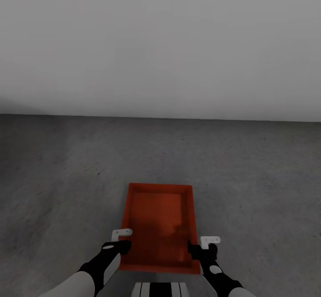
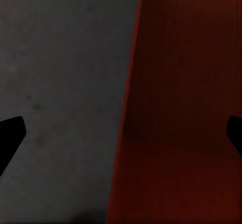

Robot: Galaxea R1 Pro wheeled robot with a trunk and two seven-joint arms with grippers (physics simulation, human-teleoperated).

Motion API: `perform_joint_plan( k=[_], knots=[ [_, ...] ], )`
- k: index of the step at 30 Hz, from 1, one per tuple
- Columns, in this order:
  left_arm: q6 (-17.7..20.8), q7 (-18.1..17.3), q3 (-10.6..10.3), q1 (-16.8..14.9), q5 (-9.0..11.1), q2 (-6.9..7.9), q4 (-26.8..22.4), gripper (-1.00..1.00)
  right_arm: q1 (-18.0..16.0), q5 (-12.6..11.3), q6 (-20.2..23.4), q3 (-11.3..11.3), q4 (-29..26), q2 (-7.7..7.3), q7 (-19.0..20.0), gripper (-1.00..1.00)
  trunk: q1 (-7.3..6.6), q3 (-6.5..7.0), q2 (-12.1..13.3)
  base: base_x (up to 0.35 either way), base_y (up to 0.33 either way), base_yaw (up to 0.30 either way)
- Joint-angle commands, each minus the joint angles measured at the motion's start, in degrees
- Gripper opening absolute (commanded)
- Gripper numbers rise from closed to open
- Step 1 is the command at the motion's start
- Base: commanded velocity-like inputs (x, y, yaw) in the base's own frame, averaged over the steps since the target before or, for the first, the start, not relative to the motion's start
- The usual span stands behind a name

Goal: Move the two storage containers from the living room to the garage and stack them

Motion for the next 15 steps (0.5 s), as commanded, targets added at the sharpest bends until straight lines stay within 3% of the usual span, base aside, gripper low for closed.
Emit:
perform_joint_plan(
  k=[1, 15],
  knots=[
    [0.31, 0.38, -0.49, 0.00, 0.56, 0.03, -0.13, 1.00, -0.03, 0.59, -0.16, -0.40, 0.05, 0.03, -0.22, 1.00, -0.23, 0.15, 0.40, 0.000, 0.000, 0.000],
    [0.31, 0.38, -0.49, 0.01, 0.56, 0.03, -0.13, 1.00, -0.03, 0.58, -0.16, -0.40, 0.05, 0.03, -0.22, 1.00, -3.31, 2.67, 6.02, 0.000, 0.000, 0.000]
  ],
)
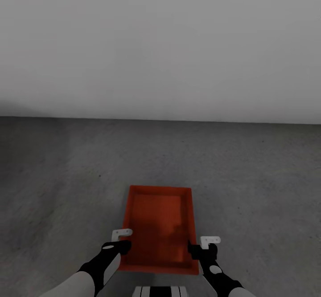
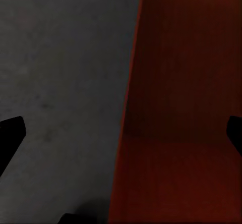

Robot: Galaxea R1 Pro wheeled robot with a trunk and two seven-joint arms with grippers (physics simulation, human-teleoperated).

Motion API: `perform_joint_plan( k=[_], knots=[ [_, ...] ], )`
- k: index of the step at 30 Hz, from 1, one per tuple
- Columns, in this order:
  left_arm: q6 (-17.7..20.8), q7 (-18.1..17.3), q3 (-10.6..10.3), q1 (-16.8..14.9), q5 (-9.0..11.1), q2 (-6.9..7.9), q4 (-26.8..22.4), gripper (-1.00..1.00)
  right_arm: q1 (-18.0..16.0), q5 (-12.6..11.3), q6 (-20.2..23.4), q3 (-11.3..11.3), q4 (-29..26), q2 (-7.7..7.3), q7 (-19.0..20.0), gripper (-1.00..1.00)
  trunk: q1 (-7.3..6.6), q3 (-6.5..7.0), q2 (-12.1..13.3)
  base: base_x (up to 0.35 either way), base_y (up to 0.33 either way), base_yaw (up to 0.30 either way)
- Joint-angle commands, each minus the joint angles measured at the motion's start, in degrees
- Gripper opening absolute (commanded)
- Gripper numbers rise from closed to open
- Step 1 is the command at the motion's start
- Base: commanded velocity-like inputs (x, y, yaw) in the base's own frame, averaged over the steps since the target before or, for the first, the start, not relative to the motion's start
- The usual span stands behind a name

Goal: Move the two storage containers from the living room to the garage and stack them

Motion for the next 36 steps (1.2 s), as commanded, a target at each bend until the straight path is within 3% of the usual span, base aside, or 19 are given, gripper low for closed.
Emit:
perform_joint_plan(
  k=[1, 36],
  knots=[
    [0.31, 0.38, -0.49, 0.00, 0.56, 0.01, -0.13, 1.00, -0.03, 0.62, -0.16, -0.40, 0.05, 0.03, -0.22, 1.00, -0.23, 0.15, 0.40, 0.000, 0.000, 0.000],
    [0.31, 0.38, -0.49, 0.03, 0.56, 0.03, -0.10, 1.00, -0.03, 0.60, -0.16, -0.40, 0.05, 0.03, -0.23, 1.00, -7.92, 6.44, 14.44, 0.000, 0.000, 0.000]
  ],
)
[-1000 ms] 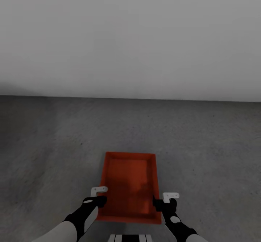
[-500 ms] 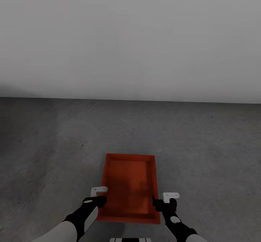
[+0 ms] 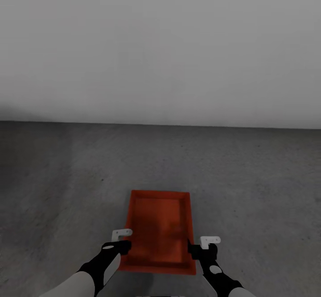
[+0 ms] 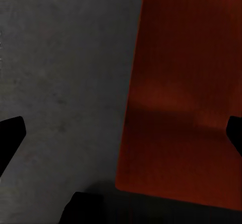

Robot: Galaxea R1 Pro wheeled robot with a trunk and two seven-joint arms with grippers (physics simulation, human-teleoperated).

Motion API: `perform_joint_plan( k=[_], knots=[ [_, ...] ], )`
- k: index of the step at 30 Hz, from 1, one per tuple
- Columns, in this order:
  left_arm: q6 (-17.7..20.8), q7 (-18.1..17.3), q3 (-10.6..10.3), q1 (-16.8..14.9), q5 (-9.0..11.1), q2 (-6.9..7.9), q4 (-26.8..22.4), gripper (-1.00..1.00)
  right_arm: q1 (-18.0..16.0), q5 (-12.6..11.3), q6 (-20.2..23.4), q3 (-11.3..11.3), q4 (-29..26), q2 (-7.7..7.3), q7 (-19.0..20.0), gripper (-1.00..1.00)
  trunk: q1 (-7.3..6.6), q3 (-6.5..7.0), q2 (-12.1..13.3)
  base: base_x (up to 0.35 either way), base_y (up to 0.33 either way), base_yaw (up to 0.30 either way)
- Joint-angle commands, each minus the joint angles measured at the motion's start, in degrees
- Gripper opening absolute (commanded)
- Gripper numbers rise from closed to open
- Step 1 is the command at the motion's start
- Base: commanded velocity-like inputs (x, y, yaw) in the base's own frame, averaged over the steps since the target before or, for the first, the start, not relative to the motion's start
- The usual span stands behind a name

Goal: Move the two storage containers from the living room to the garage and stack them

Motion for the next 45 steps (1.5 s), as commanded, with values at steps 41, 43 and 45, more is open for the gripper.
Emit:
perform_joint_plan(
  k=[41, 43, 45],
  knots=[
    [0.31, 0.38, -0.49, -0.03, 0.56, 0.03, -0.14, 1.00, -0.03, 0.60, -0.16, -0.40, 0.05, 0.03, -0.22, 1.00, -9.02, 7.34, 16.44, 0.000, 0.000, 0.000],
    [0.31, 0.38, -0.49, -0.01, 0.56, 0.03, -0.10, 1.00, -0.03, 0.60, -0.16, -0.40, 0.05, 0.03, -0.22, 1.00, -9.45, 7.70, 17.25, 0.000, 0.000, 0.000],
    [0.31, 0.37, -0.49, -0.02, 0.56, 0.03, -0.09, 1.00, -0.03, 0.60, -0.16, -0.40, 0.05, 0.03, -0.22, 1.00, -9.89, 8.05, 18.05, 0.000, 0.000, 0.000]
  ],
)
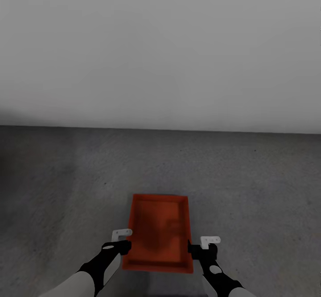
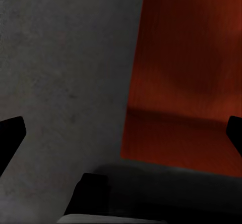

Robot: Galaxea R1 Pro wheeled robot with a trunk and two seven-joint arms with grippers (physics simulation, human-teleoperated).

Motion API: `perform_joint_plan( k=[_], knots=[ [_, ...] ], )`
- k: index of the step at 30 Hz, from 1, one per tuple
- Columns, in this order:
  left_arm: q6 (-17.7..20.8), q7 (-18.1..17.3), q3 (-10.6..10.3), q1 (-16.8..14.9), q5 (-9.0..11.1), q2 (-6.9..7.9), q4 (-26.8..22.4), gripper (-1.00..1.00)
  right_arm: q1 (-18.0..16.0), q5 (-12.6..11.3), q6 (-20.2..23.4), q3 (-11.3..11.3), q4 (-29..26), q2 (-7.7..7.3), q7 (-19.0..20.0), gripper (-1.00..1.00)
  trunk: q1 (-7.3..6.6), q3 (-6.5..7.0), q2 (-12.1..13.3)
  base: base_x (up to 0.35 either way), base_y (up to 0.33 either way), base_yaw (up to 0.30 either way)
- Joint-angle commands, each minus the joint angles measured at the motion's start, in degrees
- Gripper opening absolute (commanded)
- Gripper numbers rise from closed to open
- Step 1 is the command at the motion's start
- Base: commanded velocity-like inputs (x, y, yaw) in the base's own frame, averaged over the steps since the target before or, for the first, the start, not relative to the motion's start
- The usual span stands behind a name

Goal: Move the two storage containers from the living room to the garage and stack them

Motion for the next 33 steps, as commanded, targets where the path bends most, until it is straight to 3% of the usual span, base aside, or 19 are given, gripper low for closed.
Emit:
perform_joint_plan(
  k=[1, 33],
  knots=[
    [0.31, 0.39, -0.49, 0.02, 0.56, 0.03, -0.12, 1.00, -0.03, 0.60, -0.16, -0.40, 0.05, 0.03, -0.22, 1.00, -0.23, 0.16, 0.40, 0.000, 0.000, 0.000],
    [0.31, 0.40, -0.49, 0.00, 0.56, 0.03, -0.15, 1.00, -0.03, 0.60, -0.16, -0.40, 0.05, 0.03, -0.22, 1.00, -7.26, 5.90, 13.23, 0.000, 0.000, 0.000]
  ],
)
